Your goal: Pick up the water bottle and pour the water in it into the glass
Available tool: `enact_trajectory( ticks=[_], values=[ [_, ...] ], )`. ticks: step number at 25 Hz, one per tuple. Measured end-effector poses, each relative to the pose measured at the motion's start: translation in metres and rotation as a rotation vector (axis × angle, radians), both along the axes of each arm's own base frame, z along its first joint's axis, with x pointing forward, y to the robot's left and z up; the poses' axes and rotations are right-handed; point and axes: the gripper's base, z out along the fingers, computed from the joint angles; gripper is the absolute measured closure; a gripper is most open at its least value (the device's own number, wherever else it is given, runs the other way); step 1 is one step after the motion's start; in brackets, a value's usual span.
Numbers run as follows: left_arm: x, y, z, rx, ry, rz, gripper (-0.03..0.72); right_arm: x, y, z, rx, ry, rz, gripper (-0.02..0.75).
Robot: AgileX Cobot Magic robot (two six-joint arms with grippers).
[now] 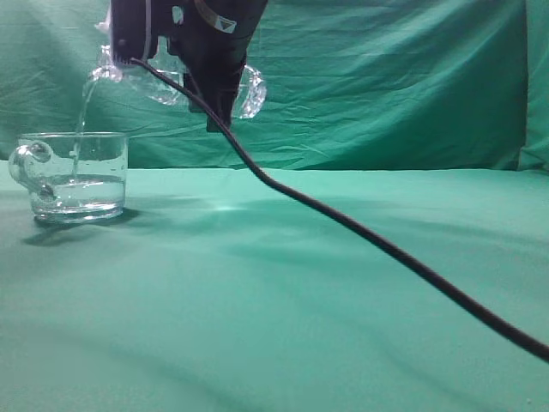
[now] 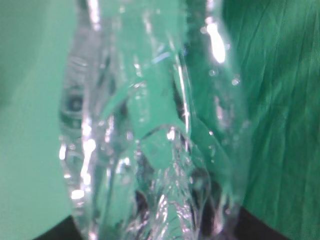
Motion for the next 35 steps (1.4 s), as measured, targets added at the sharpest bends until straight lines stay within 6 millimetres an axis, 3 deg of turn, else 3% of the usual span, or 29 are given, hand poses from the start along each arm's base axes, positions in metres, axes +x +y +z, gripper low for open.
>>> enact_trajectory(
  ticks=[9,13,18,21,25,31,35],
  values=[
    [0.000,0.000,0.000,0.000,0.000,0.000,0.688,-0.007,-0.006,-0.004,0.588,0.366,-0.373,0.459],
    [0.000,0.000,0.000,0.000,0.000,0.000,0.688,-0.018,-0.017,0.027,0.750,0.470,-0.524,0.459],
    [0.000,0.000,0.000,0.000,0.000,0.000,0.688,-0.036,-0.037,0.078,0.834,0.578,-0.560,0.459],
    [0.000,0.000,0.000,0.000,0.000,0.000,0.688,-0.045,-0.065,0.094,0.887,0.653,-0.578,0.459],
    [0.000,0.000,0.000,0.000,0.000,0.000,0.688,-0.060,-0.114,0.100,0.963,0.655,-0.589,0.459],
    [0.000,0.000,0.000,0.000,0.000,0.000,0.688,-0.093,-0.179,0.084,1.135,0.562,-0.511,0.459],
    [0.000,0.000,0.000,0.000,0.000,0.000,0.688,-0.108,-0.216,0.060,1.225,0.527,-0.540,0.459]
  ],
)
